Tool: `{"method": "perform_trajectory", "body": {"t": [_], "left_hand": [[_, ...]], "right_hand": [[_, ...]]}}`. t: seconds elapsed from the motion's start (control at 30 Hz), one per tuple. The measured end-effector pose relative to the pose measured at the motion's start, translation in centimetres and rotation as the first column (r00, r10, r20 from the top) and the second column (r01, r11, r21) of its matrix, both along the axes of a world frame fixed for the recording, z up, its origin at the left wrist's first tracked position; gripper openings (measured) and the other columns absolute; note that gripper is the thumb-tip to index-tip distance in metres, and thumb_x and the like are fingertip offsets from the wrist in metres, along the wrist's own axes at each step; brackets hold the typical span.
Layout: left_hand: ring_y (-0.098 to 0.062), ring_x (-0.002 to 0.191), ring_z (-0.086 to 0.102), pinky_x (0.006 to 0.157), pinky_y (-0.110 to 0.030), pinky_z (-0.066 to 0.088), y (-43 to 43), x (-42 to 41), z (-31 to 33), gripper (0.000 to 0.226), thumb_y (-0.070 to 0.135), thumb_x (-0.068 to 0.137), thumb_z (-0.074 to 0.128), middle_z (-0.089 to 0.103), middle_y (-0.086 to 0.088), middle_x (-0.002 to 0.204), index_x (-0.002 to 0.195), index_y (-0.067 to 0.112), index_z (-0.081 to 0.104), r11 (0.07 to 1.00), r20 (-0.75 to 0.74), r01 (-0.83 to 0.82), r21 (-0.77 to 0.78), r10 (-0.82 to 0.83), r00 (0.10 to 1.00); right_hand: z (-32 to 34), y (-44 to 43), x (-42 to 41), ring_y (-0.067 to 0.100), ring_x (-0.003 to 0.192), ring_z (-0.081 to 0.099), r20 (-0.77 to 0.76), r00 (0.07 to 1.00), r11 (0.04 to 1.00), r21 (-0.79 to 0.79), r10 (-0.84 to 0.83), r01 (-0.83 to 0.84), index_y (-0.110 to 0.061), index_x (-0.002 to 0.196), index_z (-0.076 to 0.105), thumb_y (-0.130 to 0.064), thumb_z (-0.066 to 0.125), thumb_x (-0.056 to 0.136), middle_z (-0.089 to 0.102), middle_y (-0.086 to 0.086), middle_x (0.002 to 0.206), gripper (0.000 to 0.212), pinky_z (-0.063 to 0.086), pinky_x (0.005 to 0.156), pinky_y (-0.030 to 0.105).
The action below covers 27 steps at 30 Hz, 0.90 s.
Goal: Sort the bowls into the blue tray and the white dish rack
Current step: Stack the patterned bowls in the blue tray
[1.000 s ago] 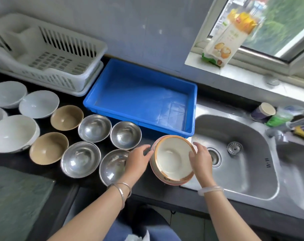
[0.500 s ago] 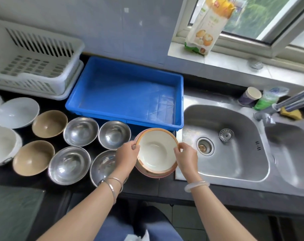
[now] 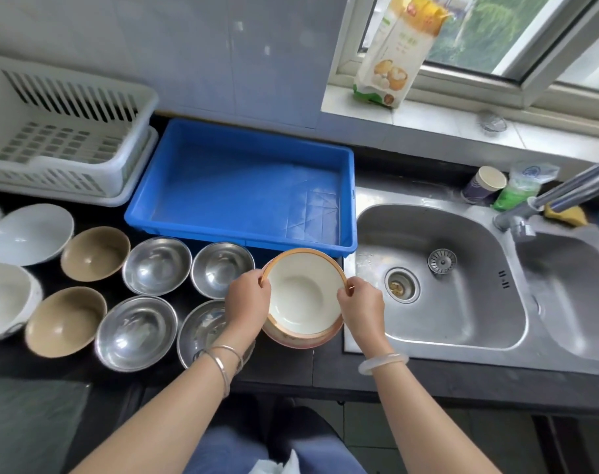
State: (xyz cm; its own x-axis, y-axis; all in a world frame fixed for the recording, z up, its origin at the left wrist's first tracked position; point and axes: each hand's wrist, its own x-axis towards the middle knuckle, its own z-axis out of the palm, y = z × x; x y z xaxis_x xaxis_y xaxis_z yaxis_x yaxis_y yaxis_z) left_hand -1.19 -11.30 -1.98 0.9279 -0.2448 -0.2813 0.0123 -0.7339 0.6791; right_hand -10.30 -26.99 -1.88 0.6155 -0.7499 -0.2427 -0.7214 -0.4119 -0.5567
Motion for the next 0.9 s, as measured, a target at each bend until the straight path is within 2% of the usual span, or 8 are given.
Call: {"method": "perform_trajectory", "body": {"t": [0.17,0.23,0.33,0.4,0.47,0.6,0.77,0.9], "left_hand": [[-0.022,0.066,0.053,0.059,-0.032,0.042,-1.5,0.7,2.5,0.017,0.012,0.086,0.049,0.068,-0.013,0.078,0.077,0.01,0.063,0.996,0.01,0.05,-0.071,-0.05,0.999],[-0.021,0.065,0.052,0.059,-0.031,0.04,-2.5,0.5,3.3,0.017,0.012,0.085,0.049,0.069,-0.015,0.079,0.078,0.006,0.063,0.993,0.026,0.079,-0.093,-0.077,0.997],[-0.019,0.064,0.052,0.054,-0.028,0.037,-4.5,-0.4,4.1,0.019,0.015,0.085,0.05,0.068,-0.01,0.076,0.08,0.006,0.066,0.984,0.044,0.139,-0.116,-0.134,0.99],[-0.016,0.065,0.055,0.055,-0.024,0.04,-5.8,-1.3,4.4,0.018,0.015,0.085,0.051,0.069,-0.004,0.077,0.082,0.01,0.068,0.971,0.037,0.181,-0.157,-0.177,0.984],[-0.019,0.071,0.059,0.062,-0.032,0.047,-7.1,-2.5,4.2,0.018,0.014,0.086,0.053,0.07,-0.005,0.081,0.085,0.009,0.07,0.954,-0.001,0.224,-0.199,-0.229,0.973],[-0.024,0.074,0.06,0.063,-0.032,0.047,-8.9,-4.8,2.6,0.016,0.016,0.087,0.054,0.07,-0.006,0.081,0.087,0.01,0.07,0.942,-0.071,0.293,-0.161,-0.307,0.949],[-0.015,0.078,0.058,0.068,-0.025,0.044,-10.4,-7.0,0.5,0.016,0.017,0.086,0.058,0.066,0.002,0.087,0.098,0.014,0.068,0.931,-0.12,0.339,-0.134,-0.355,0.927],[-0.01,0.072,0.053,0.061,-0.021,0.037,-11.1,-7.7,-0.7,0.017,0.017,0.086,0.059,0.068,0.0,0.087,0.1,0.014,0.068,0.925,-0.13,0.367,-0.099,-0.378,0.917]], "right_hand": [[2.5,-1.9,-0.6,0.022,0.059,0.04,0.097,0.995,0.998,-0.051,-0.038,0.043,0.002,0.068,0.057,-0.008,0.054,0.079,0.058,0.014,0.063,0.015,0.032,0.052,0.032],[3.5,-2.9,-1.5,0.02,0.056,0.038,0.123,0.991,0.995,-0.08,-0.056,0.066,0.001,0.065,0.055,-0.008,0.055,0.078,0.054,0.009,0.058,0.016,0.03,0.047,0.019],[4.7,-4.6,-3.6,0.024,0.058,0.045,0.094,0.991,0.988,-0.12,-0.09,0.101,-0.004,0.063,0.055,-0.01,0.056,0.078,0.054,0.005,0.057,0.016,0.034,0.05,0.013],[5.1,-5.6,-5.2,0.029,0.067,0.053,0.055,0.989,0.98,-0.14,-0.135,0.142,-0.001,0.07,0.062,-0.011,0.056,0.079,0.063,0.01,0.065,0.015,0.035,0.05,0.017],[5.1,-6.4,-6.8,0.026,0.062,0.049,0.041,0.983,0.972,-0.149,-0.178,0.183,0.0,0.07,0.061,-0.011,0.056,0.079,0.061,0.011,0.063,0.015,0.036,0.052,0.028],[4.4,-7.3,-9.8,0.021,0.06,0.047,-0.013,0.973,0.965,-0.132,-0.23,0.227,-0.002,0.069,0.06,-0.009,0.055,0.079,0.061,0.009,0.064,0.013,0.032,0.046,0.024],[2.6,-8.0,-12.6,0.021,0.056,0.042,-0.045,0.959,0.958,-0.087,-0.279,0.275,0.005,0.068,0.058,-0.006,0.055,0.08,0.053,0.009,0.058,0.016,0.031,0.048,0.028],[1.4,-8.3,-13.6,0.017,0.053,0.045,-0.068,0.951,0.953,-0.038,-0.301,0.299,-0.005,0.063,0.056,-0.009,0.056,0.083,0.056,0.005,0.058,0.021,0.032,0.045,0.024]]}}
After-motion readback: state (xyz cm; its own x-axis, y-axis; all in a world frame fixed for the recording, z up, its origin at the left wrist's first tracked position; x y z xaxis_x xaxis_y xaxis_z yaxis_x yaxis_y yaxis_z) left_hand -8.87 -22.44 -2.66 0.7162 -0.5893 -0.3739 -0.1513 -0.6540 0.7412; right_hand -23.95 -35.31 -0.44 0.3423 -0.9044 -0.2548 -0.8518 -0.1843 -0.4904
